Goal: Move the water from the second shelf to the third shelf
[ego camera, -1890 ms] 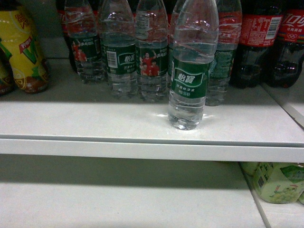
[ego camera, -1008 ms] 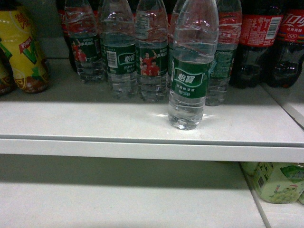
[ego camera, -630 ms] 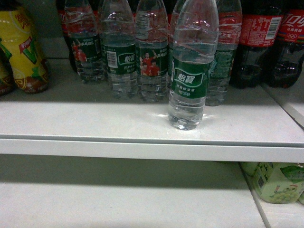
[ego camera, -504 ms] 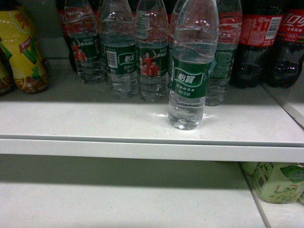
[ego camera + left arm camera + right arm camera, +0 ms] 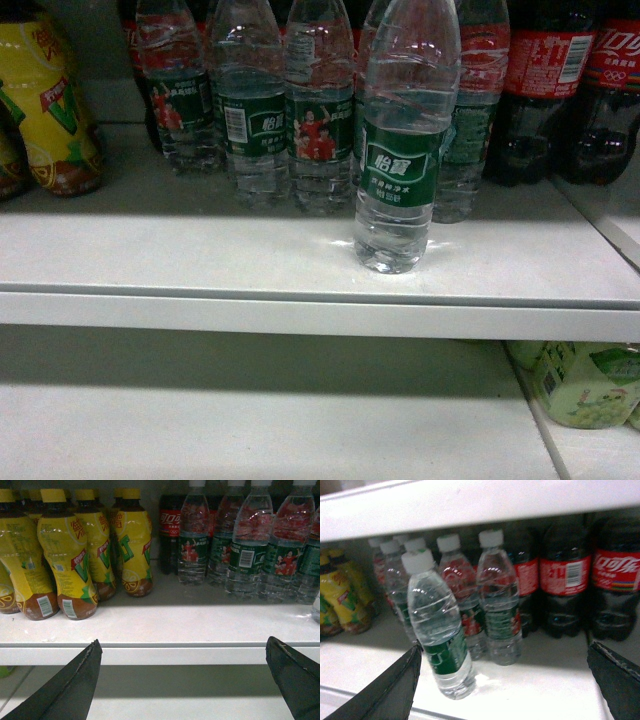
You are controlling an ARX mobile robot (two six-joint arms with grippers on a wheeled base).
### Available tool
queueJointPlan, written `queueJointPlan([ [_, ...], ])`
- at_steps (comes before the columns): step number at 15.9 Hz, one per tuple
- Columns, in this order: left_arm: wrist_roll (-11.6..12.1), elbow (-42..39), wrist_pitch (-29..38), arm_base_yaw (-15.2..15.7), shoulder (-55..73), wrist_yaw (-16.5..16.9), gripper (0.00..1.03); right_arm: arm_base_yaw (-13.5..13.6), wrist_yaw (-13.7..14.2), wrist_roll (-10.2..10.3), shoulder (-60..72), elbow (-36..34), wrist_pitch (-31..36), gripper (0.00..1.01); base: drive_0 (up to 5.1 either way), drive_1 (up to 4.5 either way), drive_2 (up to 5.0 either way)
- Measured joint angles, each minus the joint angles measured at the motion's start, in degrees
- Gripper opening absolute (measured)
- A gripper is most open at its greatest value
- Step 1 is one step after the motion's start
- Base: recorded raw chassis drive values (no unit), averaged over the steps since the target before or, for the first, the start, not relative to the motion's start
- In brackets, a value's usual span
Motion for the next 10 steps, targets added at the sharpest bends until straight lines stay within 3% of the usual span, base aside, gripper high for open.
queueJointPlan([
  [3,0.00,0.00,0.00,0.00,0.00,0.00,0.98,8.48,1.07,-0.74,14.34,4.50,4.96,0.98,0.0,0.00,0.0],
  [5,0.00,0.00,0.00,0.00,0.00,0.02,0.98,11.15,1.03,-0.70,19.47,6.38,6.19,0.98,0.0,0.00,0.0],
  [10,0.00,0.00,0.02,0.00,0.00,0.00,0.98,14.64,-1.38,0.00,26.32,12.31,3.50,0.98,0.0,0.00,0.0],
])
